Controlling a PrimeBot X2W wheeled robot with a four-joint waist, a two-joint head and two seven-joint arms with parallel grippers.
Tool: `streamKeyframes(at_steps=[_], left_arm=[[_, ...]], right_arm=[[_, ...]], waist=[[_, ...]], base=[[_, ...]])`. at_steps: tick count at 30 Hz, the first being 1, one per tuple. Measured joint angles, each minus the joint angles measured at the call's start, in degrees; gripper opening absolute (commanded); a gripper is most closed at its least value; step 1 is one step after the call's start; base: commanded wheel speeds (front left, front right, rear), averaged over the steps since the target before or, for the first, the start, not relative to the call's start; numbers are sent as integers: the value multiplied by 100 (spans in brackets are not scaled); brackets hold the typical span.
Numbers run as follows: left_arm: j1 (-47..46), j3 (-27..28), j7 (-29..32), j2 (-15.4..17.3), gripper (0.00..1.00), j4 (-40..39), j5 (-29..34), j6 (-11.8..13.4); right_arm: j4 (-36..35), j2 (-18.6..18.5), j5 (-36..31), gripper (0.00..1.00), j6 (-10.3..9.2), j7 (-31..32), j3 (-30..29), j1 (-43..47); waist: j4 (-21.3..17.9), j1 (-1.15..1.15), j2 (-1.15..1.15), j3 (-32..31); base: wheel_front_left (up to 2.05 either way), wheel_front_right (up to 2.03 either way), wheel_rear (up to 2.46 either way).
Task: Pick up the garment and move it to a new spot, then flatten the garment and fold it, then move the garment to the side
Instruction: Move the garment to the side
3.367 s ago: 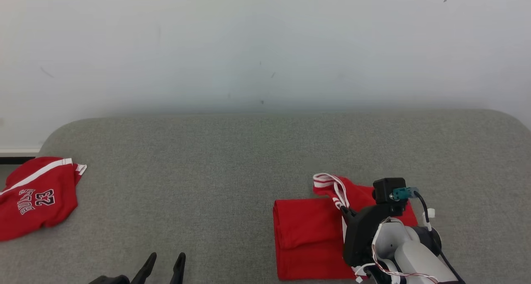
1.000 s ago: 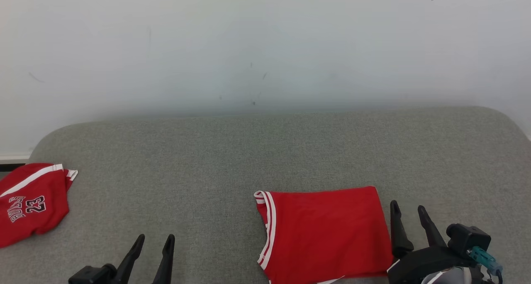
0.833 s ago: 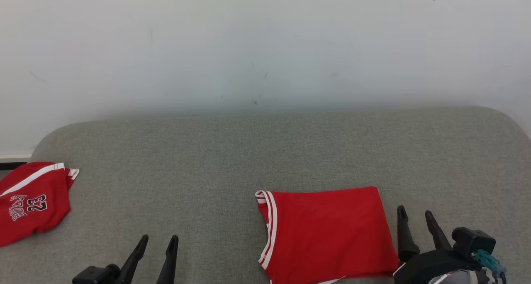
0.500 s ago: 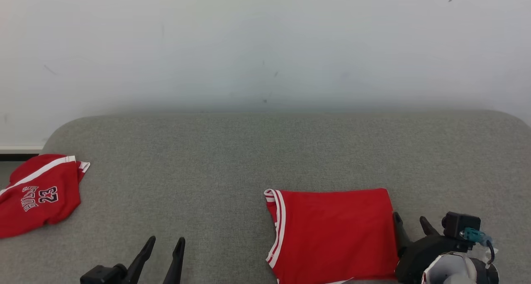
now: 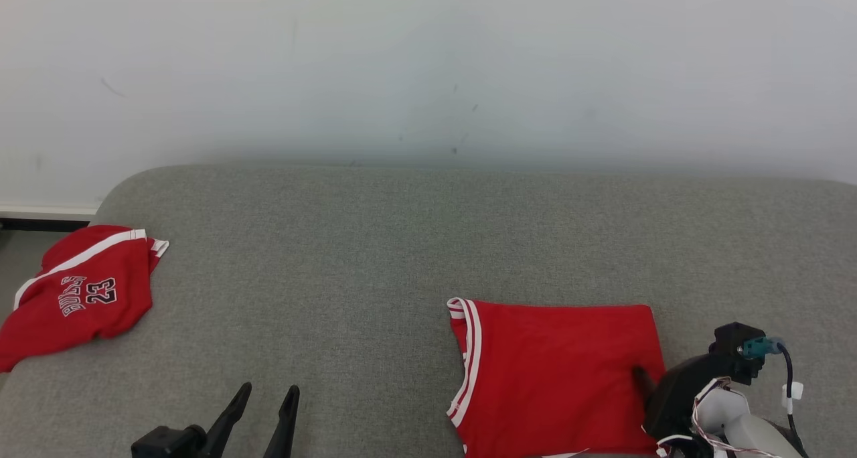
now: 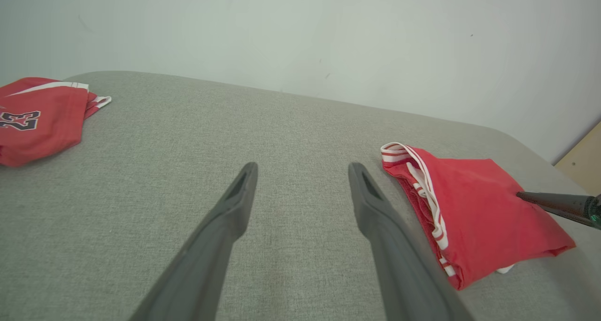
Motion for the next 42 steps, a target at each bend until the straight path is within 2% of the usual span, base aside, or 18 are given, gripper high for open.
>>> streamKeyframes(at_steps=[12, 13, 14, 17, 27, 34, 42], left_arm=[[-109, -1, 41, 42, 100, 3, -2, -2], [-109, 1, 42, 47, 100, 3, -2, -2], [-109, 2, 42, 51, 100, 2, -5, -2], [-108, 7, 42, 60, 100, 2, -7, -2], [-105, -10, 68, 44, 100, 3, -19, -2], [-96, -10, 83, 64, 100, -5, -24, -2], [-58, 0, 86, 143, 100, -83, -24, -1]], right_arm=[[510, -101, -169, 100, 0, 913, -180, -409], [528, -100, -169, 93, 0, 1003, -174, -454], [560, -98, -168, 49, 0, 1095, -171, -501], [598, -94, -158, 0, 0, 1382, -137, -615], [705, -293, -258, 0, 1, 1900, -211, -882], [958, -928, -582, 0, 1, 1925, -670, -1191], [1256, -1622, -1181, 0, 1, 1653, -1210, -1324]], waist=[[156, 0, 0, 68], [162, 0, 0, 69], [167, 0, 0, 71], [183, 0, 0, 79], [221, 0, 0, 90], [218, 0, 0, 111], [230, -1, 0, 174]], base=[[0, 0, 0], [0, 0, 0], [0, 0, 0], [0, 0, 0], [0, 0, 0], [0, 0, 0], [0, 0, 0]])
